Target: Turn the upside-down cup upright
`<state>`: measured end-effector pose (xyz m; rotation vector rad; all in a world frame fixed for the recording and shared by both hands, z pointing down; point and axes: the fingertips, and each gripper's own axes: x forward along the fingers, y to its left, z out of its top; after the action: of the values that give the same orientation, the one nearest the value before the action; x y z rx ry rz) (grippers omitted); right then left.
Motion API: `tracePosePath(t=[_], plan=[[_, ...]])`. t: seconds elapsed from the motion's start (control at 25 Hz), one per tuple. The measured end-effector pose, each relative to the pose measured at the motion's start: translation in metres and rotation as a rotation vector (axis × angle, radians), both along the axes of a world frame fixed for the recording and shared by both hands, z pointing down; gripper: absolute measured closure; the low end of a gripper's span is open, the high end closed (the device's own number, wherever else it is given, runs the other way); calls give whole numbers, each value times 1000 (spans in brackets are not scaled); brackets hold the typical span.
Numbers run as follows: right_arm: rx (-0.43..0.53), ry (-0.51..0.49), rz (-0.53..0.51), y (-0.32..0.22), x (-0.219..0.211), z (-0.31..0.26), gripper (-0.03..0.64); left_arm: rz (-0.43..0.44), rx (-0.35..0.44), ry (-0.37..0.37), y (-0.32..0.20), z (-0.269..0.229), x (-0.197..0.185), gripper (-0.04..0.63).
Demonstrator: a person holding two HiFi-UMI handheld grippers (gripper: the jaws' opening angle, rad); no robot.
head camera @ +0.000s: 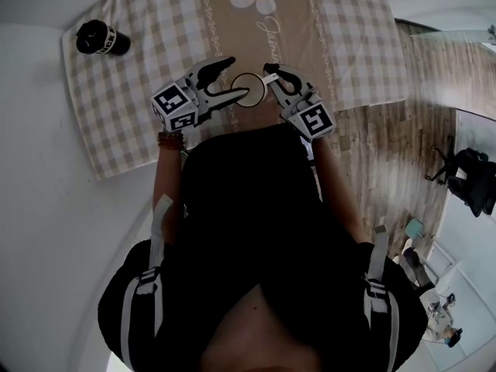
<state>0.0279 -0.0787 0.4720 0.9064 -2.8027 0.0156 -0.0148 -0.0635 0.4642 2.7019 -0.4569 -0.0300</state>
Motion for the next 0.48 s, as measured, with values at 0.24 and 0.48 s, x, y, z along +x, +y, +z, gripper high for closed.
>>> tracePosePath(t=[0.24, 0.48], plan=[[115, 202, -13, 3, -7, 6, 609, -37, 54, -264, -6, 32, 3, 337], [192, 263, -32, 17, -26, 2, 609, 56, 197, -408, 12, 42, 27, 444]])
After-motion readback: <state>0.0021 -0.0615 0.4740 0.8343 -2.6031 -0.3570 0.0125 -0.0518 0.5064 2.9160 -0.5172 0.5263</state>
